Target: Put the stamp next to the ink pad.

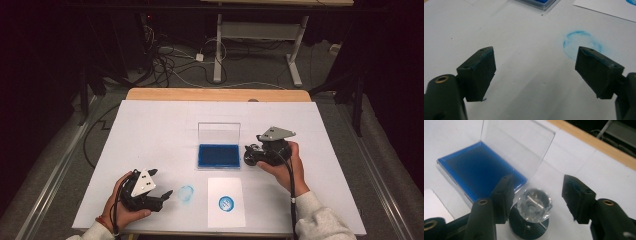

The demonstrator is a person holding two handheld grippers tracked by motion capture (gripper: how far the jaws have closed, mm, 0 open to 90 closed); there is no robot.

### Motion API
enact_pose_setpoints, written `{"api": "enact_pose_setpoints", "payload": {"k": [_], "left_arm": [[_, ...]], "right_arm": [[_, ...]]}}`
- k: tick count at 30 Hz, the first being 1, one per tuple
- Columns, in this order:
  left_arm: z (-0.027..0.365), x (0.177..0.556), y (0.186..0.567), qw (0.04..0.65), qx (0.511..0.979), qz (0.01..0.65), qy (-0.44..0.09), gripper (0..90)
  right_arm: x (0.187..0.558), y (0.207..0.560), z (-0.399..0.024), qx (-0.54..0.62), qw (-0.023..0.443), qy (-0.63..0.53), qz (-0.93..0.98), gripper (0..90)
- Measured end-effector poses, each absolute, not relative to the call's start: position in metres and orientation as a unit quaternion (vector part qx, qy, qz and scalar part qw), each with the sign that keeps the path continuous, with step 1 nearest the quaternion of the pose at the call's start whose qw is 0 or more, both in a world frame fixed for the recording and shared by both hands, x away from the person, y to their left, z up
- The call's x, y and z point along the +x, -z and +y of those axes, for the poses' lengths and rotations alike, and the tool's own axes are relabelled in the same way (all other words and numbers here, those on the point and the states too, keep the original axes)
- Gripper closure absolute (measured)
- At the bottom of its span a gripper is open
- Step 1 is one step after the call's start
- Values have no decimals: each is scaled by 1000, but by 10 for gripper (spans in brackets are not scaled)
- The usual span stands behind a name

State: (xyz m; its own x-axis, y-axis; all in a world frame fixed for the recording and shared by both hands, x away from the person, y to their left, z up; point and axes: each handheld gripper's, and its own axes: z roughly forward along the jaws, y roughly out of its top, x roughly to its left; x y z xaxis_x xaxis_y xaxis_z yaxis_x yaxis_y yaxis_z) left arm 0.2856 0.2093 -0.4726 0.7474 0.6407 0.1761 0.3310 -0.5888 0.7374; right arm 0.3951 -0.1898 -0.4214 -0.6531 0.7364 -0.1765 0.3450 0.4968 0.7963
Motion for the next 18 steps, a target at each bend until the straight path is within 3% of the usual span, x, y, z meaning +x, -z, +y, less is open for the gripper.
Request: {"api": "enact_pose_setpoints", "payload": {"k": [18], "left_arm": [[209,286,474,351,867,281,-215,164]], "right_arm": [[385,400,-194,335,282,-434,787,204]]}}
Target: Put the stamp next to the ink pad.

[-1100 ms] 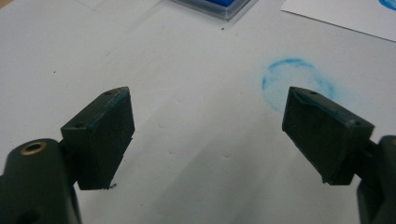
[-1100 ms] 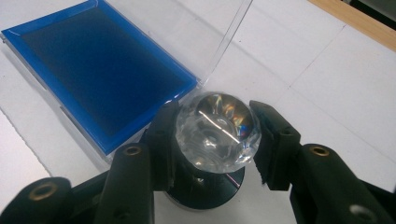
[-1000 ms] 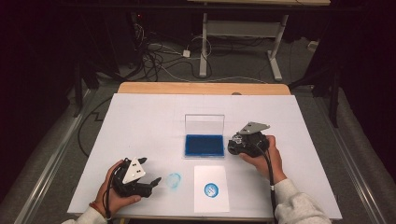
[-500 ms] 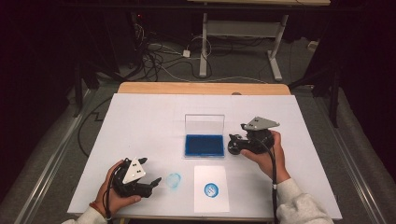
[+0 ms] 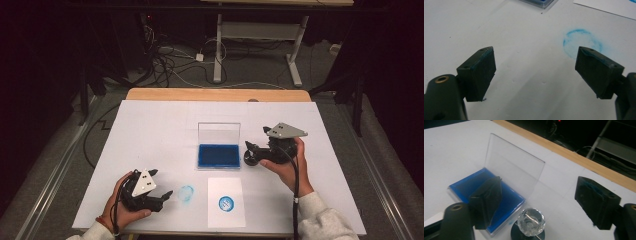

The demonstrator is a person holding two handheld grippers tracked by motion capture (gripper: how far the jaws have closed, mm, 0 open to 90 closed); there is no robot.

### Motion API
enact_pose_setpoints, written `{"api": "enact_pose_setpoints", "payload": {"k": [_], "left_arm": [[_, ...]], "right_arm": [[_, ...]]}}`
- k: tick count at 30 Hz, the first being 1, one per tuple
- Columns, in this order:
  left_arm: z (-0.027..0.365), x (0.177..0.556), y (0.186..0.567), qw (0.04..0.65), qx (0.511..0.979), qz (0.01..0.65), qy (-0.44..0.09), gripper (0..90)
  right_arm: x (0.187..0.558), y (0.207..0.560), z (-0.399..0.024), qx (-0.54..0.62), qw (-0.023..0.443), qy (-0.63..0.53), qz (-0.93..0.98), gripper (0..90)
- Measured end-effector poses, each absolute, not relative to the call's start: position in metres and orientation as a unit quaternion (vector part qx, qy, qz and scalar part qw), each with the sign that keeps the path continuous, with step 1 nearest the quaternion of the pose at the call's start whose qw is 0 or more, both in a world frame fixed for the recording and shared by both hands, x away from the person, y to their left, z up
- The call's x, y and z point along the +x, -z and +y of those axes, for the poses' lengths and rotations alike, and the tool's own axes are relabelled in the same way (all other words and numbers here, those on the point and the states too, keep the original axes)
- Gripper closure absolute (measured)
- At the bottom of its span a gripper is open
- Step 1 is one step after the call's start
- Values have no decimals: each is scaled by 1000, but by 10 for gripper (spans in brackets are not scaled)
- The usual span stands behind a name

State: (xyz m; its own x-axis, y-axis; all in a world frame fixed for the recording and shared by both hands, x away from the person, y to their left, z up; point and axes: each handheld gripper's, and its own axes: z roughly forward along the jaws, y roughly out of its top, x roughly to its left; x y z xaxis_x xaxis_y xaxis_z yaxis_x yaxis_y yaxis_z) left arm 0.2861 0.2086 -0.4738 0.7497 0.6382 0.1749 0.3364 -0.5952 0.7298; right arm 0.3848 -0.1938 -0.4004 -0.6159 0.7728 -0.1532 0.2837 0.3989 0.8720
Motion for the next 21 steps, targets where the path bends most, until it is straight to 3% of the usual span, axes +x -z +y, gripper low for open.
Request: {"api": "enact_pose_setpoints", "payload": {"k": [6,21], "left_arm": [[208,286,474,351,868,280,-213,164],[209,286,474,349,869,279,-212,164]], "right_arm": [[383,400,-191,336,289,-435,784,169],[378,402,-191,325,285,-449,782,197]]}}
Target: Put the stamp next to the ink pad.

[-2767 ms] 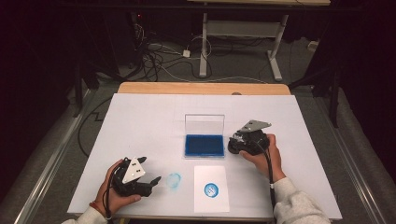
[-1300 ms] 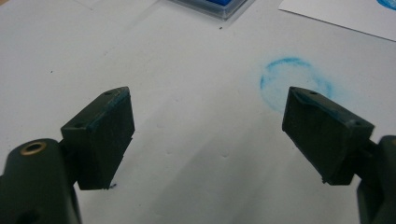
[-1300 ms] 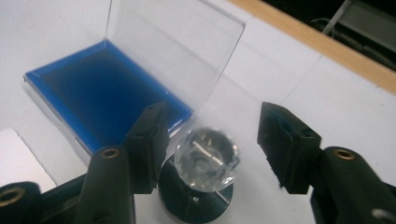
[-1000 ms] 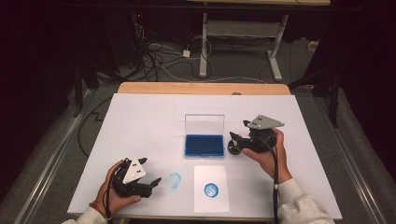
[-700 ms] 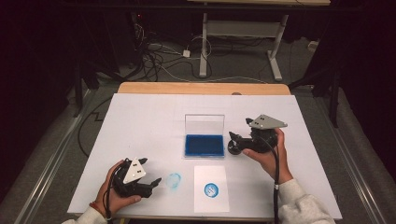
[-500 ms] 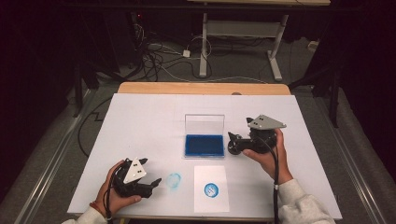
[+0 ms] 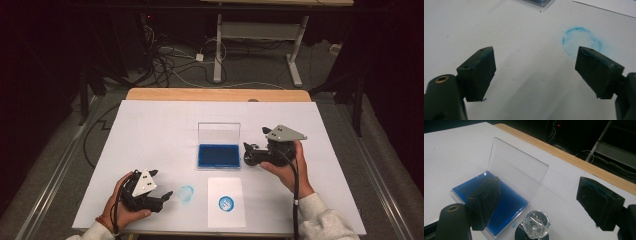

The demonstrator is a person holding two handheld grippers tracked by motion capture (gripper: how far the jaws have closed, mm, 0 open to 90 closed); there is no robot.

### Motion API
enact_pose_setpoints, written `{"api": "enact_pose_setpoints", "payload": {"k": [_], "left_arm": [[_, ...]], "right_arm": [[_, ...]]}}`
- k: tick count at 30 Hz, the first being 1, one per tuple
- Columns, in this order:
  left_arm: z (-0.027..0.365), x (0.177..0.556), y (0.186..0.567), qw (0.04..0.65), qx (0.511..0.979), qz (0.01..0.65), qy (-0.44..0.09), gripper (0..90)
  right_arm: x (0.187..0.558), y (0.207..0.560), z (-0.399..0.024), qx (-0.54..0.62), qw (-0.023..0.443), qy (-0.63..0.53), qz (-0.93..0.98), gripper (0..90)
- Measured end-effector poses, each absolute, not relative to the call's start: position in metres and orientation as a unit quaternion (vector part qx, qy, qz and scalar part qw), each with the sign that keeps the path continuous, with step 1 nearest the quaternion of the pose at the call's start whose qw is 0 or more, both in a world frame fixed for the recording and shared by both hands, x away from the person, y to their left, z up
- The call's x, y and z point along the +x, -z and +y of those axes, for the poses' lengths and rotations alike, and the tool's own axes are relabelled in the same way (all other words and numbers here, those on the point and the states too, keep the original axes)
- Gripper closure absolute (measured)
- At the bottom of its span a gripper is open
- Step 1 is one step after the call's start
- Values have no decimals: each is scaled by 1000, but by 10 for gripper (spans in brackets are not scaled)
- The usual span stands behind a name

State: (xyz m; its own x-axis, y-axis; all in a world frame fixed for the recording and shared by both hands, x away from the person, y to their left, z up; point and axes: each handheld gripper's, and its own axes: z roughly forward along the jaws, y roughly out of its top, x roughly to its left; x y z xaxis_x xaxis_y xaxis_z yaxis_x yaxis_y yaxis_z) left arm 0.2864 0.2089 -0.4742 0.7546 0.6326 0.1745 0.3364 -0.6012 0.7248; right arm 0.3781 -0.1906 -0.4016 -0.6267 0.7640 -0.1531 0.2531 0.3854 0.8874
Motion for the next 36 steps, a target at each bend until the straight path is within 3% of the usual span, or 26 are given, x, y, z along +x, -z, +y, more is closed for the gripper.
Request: {"api": "enact_pose_setpoints", "payload": {"k": [36], "left_arm": [[210,285,473,352,868,278,-213,164]], "right_arm": [[339,388,-193,283,319,-445,787,192]]}}
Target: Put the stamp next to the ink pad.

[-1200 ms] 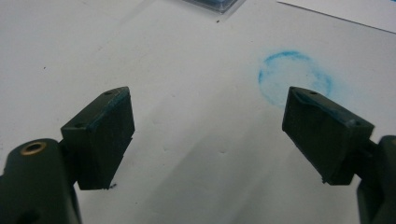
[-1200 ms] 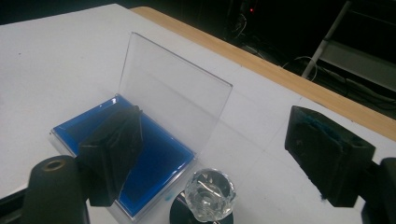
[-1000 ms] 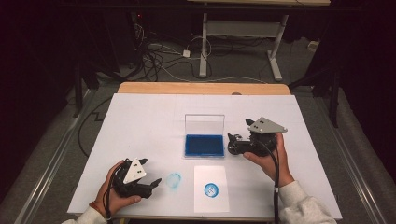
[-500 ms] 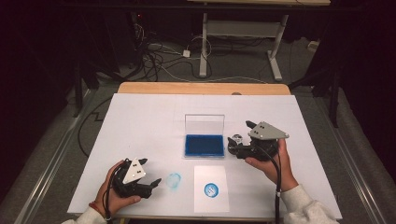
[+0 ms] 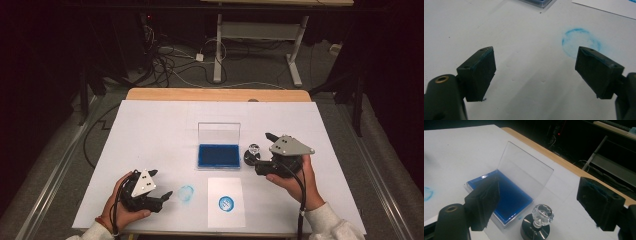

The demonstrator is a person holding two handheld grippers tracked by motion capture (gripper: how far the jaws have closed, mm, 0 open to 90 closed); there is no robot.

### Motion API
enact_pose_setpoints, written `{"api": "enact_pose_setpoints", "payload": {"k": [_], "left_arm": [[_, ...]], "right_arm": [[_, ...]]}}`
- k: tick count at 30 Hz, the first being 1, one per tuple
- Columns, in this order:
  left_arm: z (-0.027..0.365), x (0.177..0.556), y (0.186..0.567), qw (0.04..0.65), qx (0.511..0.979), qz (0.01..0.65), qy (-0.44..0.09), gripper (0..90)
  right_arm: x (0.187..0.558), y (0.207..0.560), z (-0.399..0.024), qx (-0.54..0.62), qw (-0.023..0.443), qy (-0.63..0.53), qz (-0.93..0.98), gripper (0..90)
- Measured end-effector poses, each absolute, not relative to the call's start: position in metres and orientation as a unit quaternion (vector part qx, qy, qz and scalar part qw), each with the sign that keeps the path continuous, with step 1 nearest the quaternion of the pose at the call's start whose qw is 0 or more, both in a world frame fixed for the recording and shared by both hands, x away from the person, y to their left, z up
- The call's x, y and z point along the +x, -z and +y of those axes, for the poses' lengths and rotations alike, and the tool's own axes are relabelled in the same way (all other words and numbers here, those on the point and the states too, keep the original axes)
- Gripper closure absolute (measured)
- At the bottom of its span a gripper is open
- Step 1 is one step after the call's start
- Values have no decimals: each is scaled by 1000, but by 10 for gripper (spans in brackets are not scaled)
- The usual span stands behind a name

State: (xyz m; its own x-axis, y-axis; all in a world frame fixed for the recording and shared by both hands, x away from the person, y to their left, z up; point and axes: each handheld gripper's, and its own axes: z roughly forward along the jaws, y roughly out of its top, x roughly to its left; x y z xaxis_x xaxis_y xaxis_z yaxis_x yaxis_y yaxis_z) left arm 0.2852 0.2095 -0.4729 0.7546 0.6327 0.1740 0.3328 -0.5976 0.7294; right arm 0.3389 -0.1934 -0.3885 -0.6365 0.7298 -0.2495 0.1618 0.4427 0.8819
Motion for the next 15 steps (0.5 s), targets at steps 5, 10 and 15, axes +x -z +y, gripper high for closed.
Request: {"api": "enact_pose_setpoints", "payload": {"k": [5,10,15], "left_arm": [[209,285,473,351,869,277,-214,164],[209,285,473,351,869,277,-214,164],[209,285,473,349,869,276,-215,164]], "right_arm": [[333,388,-197,279,321,-445,788,192],[328,387,-202,279,325,-445,787,192],[323,388,-206,275,331,-443,787,192]]}}
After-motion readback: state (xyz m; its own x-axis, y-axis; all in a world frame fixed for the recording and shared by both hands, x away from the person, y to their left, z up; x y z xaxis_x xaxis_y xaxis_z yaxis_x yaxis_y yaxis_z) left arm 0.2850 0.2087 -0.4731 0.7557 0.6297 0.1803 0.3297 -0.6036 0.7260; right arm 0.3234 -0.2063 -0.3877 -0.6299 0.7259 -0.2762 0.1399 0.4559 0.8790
